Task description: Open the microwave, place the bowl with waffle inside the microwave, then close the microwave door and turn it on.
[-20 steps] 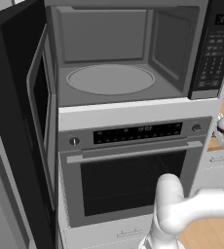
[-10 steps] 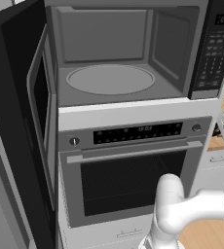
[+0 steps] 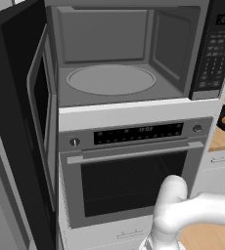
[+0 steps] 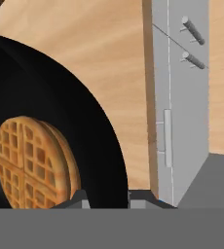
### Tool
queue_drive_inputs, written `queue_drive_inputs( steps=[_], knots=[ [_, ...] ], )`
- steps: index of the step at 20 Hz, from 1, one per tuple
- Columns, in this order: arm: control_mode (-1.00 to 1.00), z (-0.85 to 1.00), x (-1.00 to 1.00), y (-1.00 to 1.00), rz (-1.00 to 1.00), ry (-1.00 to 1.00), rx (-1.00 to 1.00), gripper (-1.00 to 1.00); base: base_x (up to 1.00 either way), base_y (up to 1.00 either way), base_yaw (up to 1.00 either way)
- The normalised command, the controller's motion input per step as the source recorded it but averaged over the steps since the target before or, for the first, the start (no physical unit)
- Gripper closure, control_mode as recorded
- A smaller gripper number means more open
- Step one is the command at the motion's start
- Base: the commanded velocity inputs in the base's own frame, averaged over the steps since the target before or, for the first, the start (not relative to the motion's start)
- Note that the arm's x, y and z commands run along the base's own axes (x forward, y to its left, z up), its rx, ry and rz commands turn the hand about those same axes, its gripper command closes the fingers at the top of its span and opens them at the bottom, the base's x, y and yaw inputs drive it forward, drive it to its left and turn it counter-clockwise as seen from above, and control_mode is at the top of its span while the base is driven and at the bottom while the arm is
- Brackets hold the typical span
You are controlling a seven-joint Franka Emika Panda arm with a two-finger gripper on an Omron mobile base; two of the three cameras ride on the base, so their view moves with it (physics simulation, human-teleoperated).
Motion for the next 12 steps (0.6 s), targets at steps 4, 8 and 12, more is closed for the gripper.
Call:
queue_drive_inputs(
  steps=[4, 8, 12],
  knots=[
    [-1.00, 0.62, -0.86, -0.18, -0.23, 0.04, 0.00, 1.00, 0.00, 0.00, 0.00],
    [-1.00, 0.59, -0.90, 0.00, -0.24, 0.02, 0.00, 1.00, 0.00, 0.00, 0.00],
    [-1.00, 0.72, -0.74, 0.03, -0.15, 0.02, 0.00, 1.00, 0.00, 0.00, 0.00]
  ],
)
